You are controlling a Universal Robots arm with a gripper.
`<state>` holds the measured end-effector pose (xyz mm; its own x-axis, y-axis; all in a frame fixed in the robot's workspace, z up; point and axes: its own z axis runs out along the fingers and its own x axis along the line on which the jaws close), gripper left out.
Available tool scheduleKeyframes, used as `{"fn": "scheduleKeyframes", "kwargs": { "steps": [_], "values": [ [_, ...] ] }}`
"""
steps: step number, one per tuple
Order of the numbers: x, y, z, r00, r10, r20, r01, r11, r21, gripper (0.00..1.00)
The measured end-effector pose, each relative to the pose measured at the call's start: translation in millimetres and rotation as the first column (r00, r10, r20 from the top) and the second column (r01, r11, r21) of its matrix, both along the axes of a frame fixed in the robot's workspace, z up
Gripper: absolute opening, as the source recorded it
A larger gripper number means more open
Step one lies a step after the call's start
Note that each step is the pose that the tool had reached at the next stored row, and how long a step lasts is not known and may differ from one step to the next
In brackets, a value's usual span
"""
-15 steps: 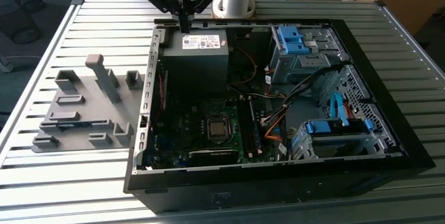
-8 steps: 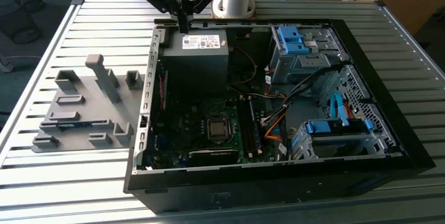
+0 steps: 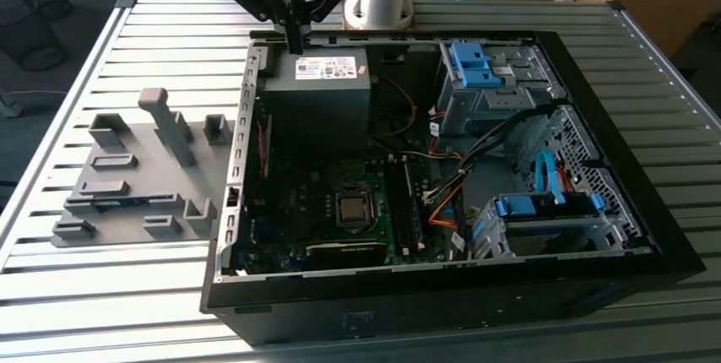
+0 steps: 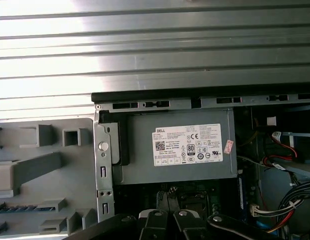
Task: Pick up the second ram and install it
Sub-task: 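Reach for the second ram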
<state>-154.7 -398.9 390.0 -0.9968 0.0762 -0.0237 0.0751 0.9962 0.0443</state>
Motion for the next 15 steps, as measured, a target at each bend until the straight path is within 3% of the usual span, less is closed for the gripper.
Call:
{"fn": "scheduleKeyframes", "kwargs": {
  "steps": [15],
  "values": [
    [-4.7, 0.0, -0.6, 1.0000, 0.000, -0.0001, 0.000, 1.0000, 0.0000, 0.11]
  ]
}}
